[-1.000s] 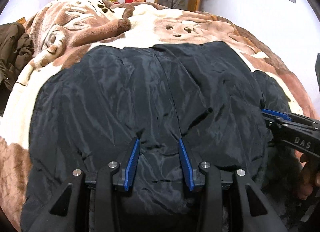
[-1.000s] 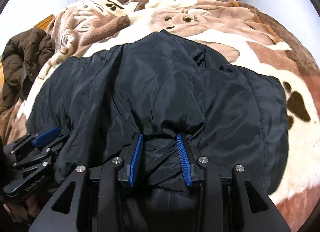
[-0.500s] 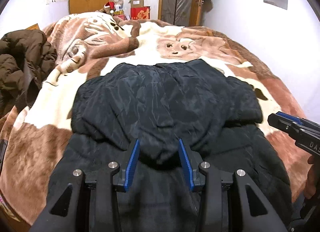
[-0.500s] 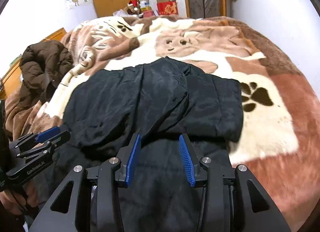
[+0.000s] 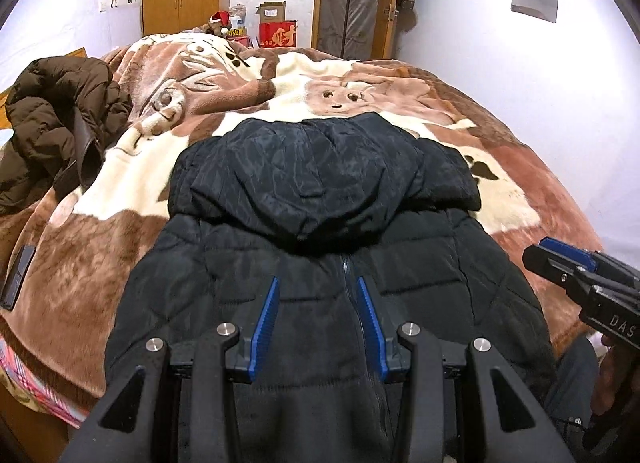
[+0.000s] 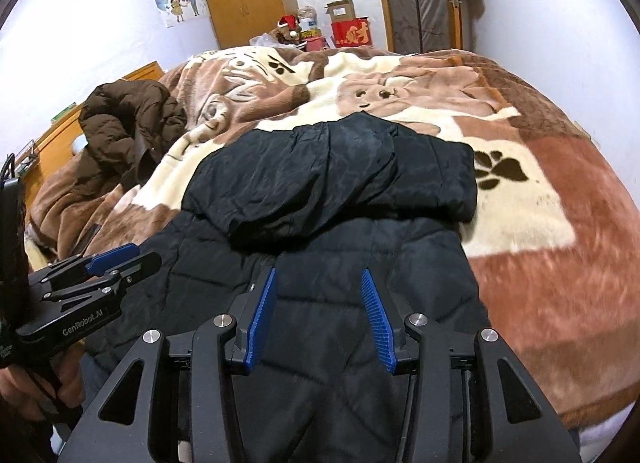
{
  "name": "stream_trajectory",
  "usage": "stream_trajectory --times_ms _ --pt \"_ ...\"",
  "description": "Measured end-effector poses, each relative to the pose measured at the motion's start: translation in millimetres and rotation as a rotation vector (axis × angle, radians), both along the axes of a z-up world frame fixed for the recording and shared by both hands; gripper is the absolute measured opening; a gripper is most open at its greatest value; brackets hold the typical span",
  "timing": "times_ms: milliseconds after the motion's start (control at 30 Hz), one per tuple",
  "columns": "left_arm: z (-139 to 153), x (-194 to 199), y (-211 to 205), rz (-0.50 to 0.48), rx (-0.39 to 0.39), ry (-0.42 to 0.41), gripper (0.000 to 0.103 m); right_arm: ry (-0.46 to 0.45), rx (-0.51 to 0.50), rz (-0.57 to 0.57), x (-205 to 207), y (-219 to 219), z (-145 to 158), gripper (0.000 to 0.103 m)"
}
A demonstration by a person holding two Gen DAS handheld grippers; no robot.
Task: Fold large clothes
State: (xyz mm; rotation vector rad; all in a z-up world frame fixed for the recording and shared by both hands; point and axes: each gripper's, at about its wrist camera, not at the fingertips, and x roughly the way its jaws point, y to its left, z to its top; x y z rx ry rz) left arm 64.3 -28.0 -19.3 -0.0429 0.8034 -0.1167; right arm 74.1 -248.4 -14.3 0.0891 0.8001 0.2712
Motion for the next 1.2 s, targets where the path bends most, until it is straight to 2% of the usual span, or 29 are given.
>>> stream_trajectory --times_ms 267,367,433,567,800,1033,1100,1200 --pt "-6.9 -29.0 11.6 0.019 -0.013 0.01 0.052 0.03 -0.019 -0.003 -32.7 -14.4 -18.9 0.045" --pt "-11.1 -34.4 20.6 0.034 -0.009 0.015 0.055 0.053 -0.003 -0.038 -36.7 -29.5 -26.3 0.052" --pt "-14.5 -36.4 29.5 0.048 -0.006 0.019 0.058 0.066 0.005 -0.061 -36.9 -39.7 -29.9 0.052" --pt "-20.0 -36.5 52.2 0.102 -0.005 0.027 0.06 0.092 0.017 -0.106 -35.0 -59.5 -39.5 0.056" --pt "-34.7 -27.6 101.4 0.214 0.007 0.04 0.066 0.164 0.049 -0.176 -25.2 -94.6 -68.0 0.057" --pt "-71.0 -18.1 152.9 0.324 0.011 0.135 0.066 0.273 0.1 -0.235 -16.8 -120.3 -102.7 0.058" --pt "-82.5 -16.4 163.7 0.347 -0.009 0.167 0.067 0.311 0.134 -0.229 -15.0 -123.6 -111.3 0.062" --pt "-97.6 -16.1 169.1 0.35 -0.065 0.205 0.067 0.347 0.176 -0.202 -15.2 -122.2 -118.9 0.062"
